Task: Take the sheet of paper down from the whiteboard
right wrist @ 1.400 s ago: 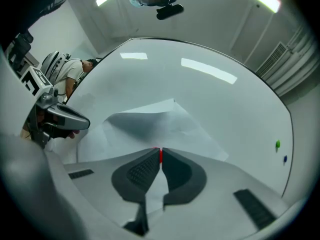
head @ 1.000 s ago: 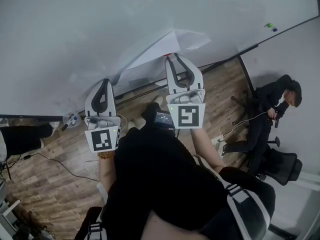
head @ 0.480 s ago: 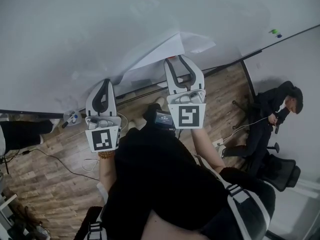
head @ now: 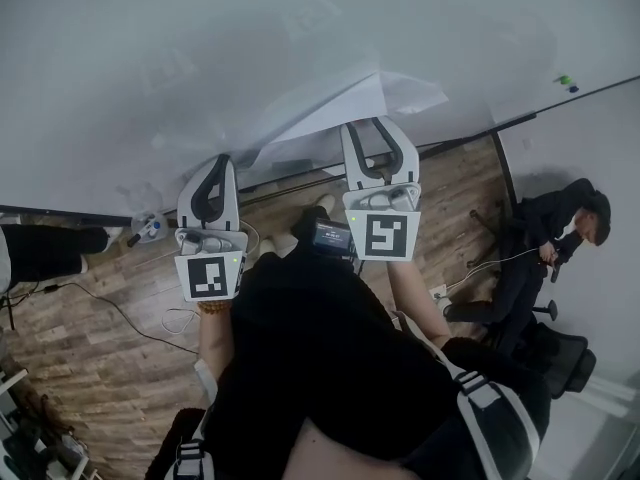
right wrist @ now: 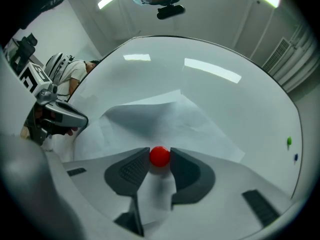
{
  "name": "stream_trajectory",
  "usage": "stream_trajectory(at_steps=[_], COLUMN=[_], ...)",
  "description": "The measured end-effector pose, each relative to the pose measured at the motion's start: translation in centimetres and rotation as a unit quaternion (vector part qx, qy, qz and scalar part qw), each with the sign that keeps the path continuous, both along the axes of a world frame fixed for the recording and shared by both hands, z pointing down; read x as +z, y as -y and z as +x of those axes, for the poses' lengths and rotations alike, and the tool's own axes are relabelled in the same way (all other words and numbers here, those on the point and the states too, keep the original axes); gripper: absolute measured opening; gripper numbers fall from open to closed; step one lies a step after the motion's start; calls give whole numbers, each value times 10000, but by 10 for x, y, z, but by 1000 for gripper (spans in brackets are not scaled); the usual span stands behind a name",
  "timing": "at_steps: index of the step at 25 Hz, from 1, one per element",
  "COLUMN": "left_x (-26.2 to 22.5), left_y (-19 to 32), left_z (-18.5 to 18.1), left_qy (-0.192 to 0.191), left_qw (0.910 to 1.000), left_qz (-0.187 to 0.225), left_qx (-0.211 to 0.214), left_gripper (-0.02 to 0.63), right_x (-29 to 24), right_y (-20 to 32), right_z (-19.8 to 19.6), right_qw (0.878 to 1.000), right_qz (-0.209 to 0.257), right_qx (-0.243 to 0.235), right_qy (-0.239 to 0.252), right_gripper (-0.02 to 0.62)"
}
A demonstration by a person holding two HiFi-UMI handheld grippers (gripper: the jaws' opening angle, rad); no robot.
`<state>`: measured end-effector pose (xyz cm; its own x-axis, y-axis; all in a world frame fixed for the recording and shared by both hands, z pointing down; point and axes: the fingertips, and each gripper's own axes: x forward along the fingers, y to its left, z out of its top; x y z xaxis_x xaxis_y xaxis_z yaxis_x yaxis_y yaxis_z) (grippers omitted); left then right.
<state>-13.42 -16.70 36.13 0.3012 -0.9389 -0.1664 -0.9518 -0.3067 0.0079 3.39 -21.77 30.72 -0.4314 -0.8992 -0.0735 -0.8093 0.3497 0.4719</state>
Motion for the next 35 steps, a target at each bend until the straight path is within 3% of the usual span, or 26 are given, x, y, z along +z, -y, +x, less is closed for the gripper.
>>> stream_trajectory(at_steps=[6, 10, 18, 21, 35], left_x=[-3, -2, -5, -3, 11], left_y=[-5, -9, -12, -11, -6], left_z=[-1, 2, 14, 21, 41], left_qy=[50, 304, 386, 490, 685], left_qw=[9985, 9951, 9888, 9868, 9767], left_qz=[17, 16, -8, -53, -188], left_qx=[537, 937, 1441, 1541, 2023], left_gripper=[15, 15, 21, 80, 120], right_x=[-2, -3, -3, -4, -3], right_y=[0, 0, 1, 1, 1], right_z=[0, -2, -2, -2, -4], right_qw=[10000, 10000, 10000, 10000, 9999], right_qz=[1, 6, -37, -22, -31], right_qx=[24, -5, -19, -30, -90], right_qy=[-1, 54, 19, -6, -142], right_gripper=[127, 127, 123, 123, 121])
